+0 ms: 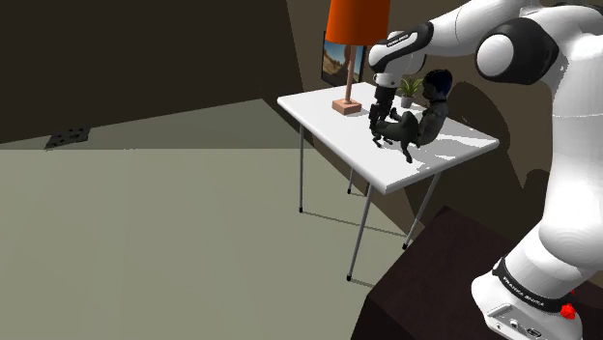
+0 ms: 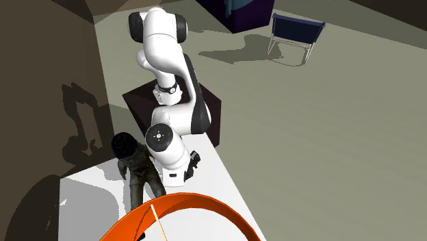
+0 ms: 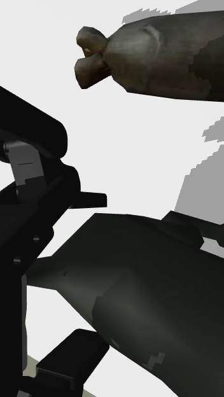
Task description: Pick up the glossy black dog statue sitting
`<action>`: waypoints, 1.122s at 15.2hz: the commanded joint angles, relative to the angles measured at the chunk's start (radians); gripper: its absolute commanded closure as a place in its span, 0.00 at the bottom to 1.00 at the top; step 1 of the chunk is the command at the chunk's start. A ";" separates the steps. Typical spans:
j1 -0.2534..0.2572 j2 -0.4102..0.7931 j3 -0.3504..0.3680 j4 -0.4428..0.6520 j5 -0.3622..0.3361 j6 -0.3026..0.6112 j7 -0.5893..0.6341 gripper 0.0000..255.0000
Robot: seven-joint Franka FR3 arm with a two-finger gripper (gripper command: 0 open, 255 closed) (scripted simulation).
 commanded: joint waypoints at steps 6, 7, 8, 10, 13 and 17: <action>0.001 -0.026 -0.006 0.039 -0.013 -0.066 0.014 1.00; 0.001 -0.030 -0.007 0.047 -0.015 -0.077 0.016 1.00; 0.001 -0.034 -0.008 0.055 -0.017 -0.088 0.018 1.00; 0.000 -0.041 -0.009 0.072 -0.020 -0.111 0.023 1.00; -0.001 -0.050 -0.011 0.099 -0.025 -0.147 0.029 1.00; -0.002 -0.055 -0.012 0.120 -0.027 -0.172 0.033 1.00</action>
